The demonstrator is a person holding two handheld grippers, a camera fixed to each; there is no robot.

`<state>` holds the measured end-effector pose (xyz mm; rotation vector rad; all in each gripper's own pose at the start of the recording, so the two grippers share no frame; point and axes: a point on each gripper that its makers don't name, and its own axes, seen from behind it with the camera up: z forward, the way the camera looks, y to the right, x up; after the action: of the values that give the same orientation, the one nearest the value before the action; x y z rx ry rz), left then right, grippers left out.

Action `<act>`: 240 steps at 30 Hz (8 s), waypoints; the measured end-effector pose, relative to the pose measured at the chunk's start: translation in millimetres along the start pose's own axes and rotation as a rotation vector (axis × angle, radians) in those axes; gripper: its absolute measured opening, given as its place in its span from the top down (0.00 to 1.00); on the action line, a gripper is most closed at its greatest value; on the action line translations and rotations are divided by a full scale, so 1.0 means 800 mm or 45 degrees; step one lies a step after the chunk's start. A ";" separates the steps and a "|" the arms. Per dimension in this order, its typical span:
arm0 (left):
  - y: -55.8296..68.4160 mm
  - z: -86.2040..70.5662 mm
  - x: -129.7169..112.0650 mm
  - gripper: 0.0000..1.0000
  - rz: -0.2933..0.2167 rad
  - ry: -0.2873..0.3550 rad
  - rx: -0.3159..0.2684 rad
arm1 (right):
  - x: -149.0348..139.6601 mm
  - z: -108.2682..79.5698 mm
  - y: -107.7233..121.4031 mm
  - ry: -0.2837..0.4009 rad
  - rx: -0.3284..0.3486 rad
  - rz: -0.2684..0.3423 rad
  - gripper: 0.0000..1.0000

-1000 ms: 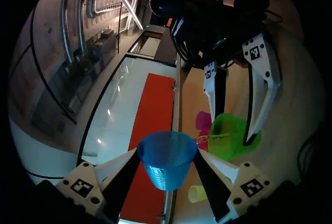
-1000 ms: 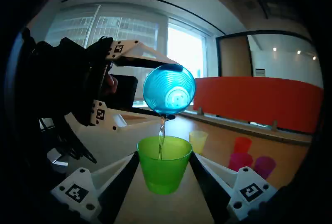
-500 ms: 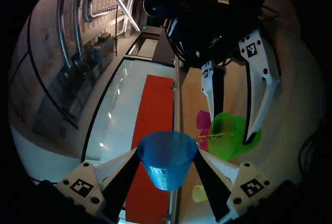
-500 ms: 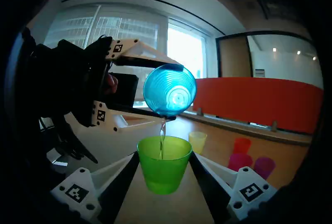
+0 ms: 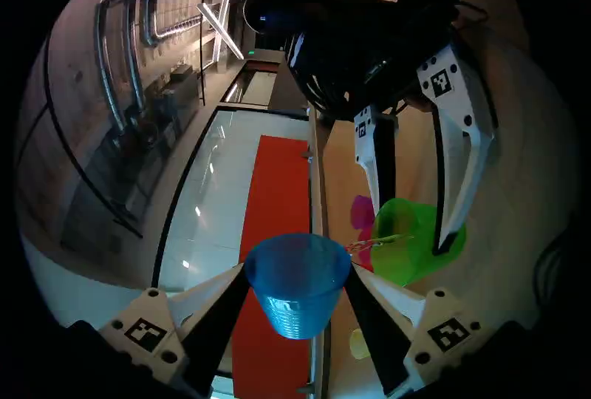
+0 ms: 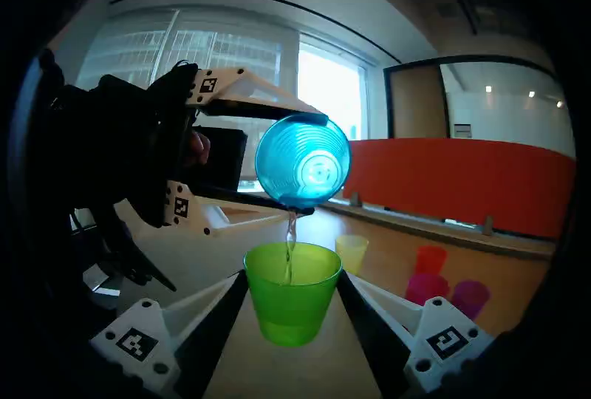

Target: Pour water

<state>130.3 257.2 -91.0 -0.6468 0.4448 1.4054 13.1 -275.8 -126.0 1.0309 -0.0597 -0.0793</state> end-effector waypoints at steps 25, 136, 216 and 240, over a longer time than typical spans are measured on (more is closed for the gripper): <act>0.003 0.002 0.012 0.13 0.152 0.008 0.021 | -0.001 -0.004 0.001 0.005 -0.010 0.000 0.09; 0.154 0.028 -0.193 0.13 -1.701 -0.404 -0.201 | -0.059 -0.015 0.089 -0.352 -0.010 -0.110 0.09; 0.237 0.025 -0.205 0.13 -1.624 -0.530 -0.405 | -0.126 -0.063 0.140 -0.682 -0.080 -0.087 0.00; 0.261 0.005 -0.209 0.11 -1.642 -0.598 -0.478 | -0.120 -0.089 0.138 -0.677 -0.137 -0.089 0.00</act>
<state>-97.9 141.7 -12.1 -0.6667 -0.5782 0.3385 -72.4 -149.6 -68.9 0.8821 -0.4976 -0.4155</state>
